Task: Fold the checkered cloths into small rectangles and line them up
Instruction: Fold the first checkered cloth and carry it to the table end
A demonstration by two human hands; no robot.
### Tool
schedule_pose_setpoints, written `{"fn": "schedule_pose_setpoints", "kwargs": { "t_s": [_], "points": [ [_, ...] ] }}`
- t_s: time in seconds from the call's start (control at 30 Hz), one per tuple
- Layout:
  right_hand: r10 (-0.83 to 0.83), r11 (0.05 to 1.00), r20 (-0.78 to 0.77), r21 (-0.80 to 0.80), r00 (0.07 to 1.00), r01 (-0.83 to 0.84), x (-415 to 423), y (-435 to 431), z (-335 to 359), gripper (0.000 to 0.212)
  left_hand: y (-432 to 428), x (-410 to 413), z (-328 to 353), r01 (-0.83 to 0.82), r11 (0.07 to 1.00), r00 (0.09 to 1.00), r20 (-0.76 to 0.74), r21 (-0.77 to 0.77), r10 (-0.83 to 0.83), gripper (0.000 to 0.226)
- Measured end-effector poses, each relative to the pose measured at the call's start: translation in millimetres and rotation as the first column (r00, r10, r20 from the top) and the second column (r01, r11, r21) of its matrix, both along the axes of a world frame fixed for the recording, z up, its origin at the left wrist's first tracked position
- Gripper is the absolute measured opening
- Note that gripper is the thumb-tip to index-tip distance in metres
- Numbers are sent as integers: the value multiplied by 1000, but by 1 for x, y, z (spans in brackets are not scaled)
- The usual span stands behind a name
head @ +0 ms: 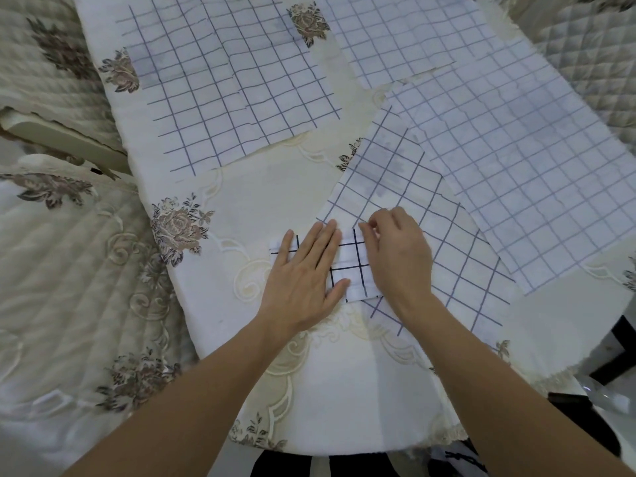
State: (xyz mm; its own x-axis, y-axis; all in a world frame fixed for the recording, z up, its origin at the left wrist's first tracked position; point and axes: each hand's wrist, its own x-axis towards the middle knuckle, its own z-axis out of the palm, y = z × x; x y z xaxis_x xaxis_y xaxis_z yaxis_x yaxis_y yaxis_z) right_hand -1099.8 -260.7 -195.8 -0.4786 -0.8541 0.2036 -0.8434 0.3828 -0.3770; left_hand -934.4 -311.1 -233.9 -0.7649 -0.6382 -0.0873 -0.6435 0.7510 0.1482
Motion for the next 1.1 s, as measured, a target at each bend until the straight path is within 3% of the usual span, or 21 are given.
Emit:
{"fn": "schedule_pose_setpoints", "kwargs": {
  "t_s": [0.07,0.17,0.5,0.73,0.83,1.0,1.1],
  "points": [
    [231,970,85,-99,969,-222,22,2,-6,33,0,0,1,4,1000,1000,2,24,-4,74],
    [424,888,193,104,885,-448,45,6,-18,63,2,-2,4,32,999,999,5,14,-32,73],
    [409,860,-22,345,912,-377,37,12,-37,83,-2,50,0,-118,993,993,19,-3,118,70],
    [318,896,-57,343,946,-281,21,21,-38,84,-3,54,8,-151,989,986,65,-12,151,74],
    [315,895,-70,355,947,-272,23,20,-39,85,-7,39,19,-202,979,979,1,-22,202,68],
    [334,884,-54,365,941,-293,21,22,-42,84,-2,18,4,-32,999,999,-13,-4,32,63],
    [345,884,-65,359,936,-301,15,23,-42,88,-3,26,-3,-33,999,999,16,-17,33,66]
  ]
}}
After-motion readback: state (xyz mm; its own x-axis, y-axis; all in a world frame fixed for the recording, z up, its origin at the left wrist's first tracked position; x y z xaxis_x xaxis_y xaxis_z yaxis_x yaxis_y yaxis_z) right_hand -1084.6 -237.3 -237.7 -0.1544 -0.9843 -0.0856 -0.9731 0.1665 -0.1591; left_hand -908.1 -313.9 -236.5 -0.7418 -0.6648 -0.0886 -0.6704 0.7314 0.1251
